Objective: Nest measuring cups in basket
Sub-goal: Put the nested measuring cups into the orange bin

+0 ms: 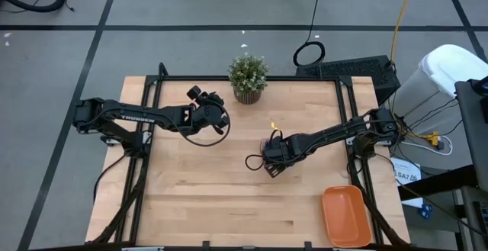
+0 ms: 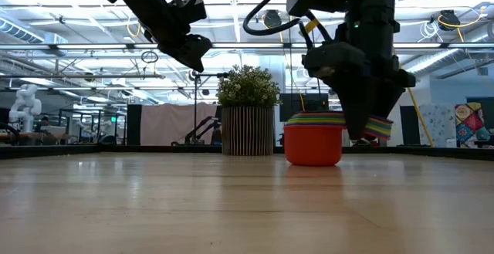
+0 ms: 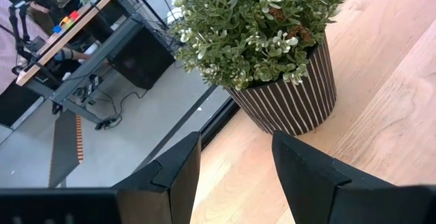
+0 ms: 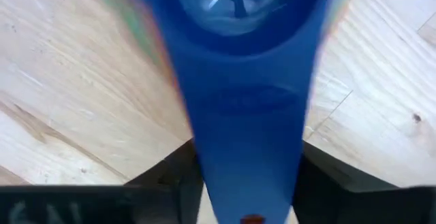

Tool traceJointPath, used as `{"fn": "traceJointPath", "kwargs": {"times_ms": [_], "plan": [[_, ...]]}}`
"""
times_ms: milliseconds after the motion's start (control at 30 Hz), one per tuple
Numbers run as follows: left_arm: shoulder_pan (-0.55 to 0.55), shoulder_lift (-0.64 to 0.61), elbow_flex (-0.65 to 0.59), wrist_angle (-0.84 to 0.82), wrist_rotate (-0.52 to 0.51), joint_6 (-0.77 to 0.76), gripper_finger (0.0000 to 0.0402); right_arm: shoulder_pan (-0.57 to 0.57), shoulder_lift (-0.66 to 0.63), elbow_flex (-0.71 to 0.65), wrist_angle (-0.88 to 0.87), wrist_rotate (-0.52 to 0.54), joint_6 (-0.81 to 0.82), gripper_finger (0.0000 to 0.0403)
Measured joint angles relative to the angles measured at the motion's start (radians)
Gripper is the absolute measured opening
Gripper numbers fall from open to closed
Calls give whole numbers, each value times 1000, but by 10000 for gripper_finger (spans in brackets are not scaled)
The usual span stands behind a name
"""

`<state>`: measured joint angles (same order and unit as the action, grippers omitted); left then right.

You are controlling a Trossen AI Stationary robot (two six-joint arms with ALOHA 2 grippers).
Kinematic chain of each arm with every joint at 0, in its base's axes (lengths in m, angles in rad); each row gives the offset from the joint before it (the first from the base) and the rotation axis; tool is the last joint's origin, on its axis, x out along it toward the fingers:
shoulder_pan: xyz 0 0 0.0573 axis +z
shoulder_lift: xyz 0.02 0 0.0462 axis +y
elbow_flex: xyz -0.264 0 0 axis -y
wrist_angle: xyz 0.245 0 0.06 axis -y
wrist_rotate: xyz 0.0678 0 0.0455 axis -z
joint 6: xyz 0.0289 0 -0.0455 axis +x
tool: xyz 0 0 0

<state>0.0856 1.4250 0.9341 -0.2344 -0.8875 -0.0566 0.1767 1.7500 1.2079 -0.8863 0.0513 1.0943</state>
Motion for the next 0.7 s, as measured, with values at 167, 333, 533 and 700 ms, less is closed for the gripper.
{"fn": "traceJointPath", "kwargs": {"times_ms": [167,333,533,700], "plan": [[0,0,0,0,0,0,186,1,0,0,6,0,-7,126],[0,0,0,0,0,0,186,1,0,-2,2,5,-7,126],[0,0,0,0,0,0,186,2,0,-12,-7,13,-3,126],[0,0,0,0,0,0,186,2,0,-12,-6,26,-6,126]]}}
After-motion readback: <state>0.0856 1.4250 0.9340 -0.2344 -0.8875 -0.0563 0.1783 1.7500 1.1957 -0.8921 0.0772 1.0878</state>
